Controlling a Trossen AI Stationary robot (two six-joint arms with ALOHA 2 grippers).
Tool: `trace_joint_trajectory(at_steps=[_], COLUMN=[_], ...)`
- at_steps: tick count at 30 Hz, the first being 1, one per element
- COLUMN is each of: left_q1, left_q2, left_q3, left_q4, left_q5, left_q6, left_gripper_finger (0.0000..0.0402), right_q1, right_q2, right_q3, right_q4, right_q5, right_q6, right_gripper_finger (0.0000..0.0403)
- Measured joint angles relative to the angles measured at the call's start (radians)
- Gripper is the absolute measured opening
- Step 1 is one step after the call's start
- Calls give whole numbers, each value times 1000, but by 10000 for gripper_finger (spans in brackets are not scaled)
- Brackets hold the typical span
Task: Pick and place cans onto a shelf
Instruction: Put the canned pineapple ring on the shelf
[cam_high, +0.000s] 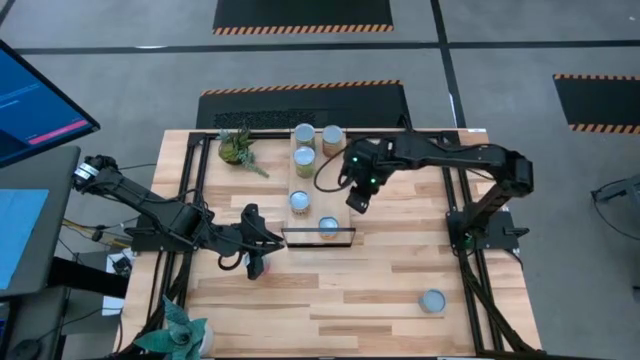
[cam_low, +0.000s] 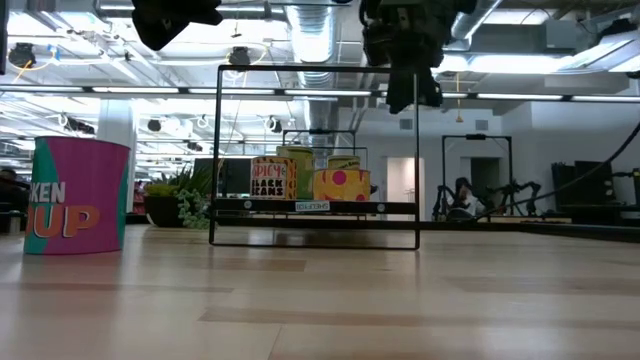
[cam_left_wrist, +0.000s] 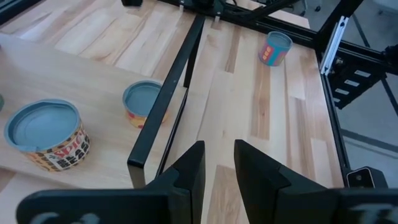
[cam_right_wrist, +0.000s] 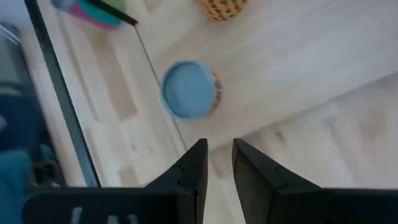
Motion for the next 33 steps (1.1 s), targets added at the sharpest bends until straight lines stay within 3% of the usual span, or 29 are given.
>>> trace_joint_trajectory(at_steps=[3,7,16,21,25,33], left_q1=[0,0,0,0,0,0], left_q2=[0,0,0,0,0,0], left_q3=[0,0,0,0,0,0], left_q4=[0,5,3,3,3,3], left_q5=[0,-1,28,28,29,27], left_q6=[0,8,1,2,7,30], left_gripper_finger=[73,73,73,73,73,73], right_q1=[-20,-46,-29,4,16,23], right_q2=[-25,-75,-108,-107,-107,-99], right_q3=[-124,-281,-533,-634,-671,-690], right_q4=[98,364,673,967,989,997], right_q5=[-75,-160,-165,-158,-104,-95], right_q6=[73,224,443,562,589,597], right_gripper_finger=[98,98,68,49,33,7])
